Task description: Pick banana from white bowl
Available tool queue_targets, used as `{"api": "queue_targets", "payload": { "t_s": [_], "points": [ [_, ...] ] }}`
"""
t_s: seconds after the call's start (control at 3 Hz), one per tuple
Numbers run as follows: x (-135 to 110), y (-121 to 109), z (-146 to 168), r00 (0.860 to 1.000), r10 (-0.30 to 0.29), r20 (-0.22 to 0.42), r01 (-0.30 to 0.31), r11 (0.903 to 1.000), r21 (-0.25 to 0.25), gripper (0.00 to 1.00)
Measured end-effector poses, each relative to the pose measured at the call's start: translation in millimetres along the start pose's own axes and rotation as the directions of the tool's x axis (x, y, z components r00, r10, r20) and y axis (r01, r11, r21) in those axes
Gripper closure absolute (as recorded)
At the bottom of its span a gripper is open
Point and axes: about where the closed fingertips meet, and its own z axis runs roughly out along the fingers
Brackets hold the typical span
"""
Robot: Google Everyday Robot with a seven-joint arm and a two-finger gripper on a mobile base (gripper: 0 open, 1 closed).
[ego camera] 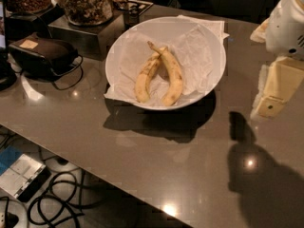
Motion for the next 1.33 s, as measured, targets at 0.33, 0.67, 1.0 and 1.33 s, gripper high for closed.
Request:
{"api": "queue_targets", "payload": {
  "t_s": [0.33,0.67,1.0,1.33],
  "points": [
    [-34.9,4.7,5.6,0.999,-0.036,-0.033,0.035,0.9989,-0.030,0.00],
    [-77.2,7.0,16.7,0.992,-0.108,-0.071,0.103,0.9923,-0.069,0.00],
    [-85.9,3.6,16.4,0.992,-0.117,-0.054,0.114,0.9922,-0.049,0.00],
    [-94.4,-4.7,25.3,0.997,-0.071,-0.002,0.071,0.9946,-0.076,0.00]
  ]
}}
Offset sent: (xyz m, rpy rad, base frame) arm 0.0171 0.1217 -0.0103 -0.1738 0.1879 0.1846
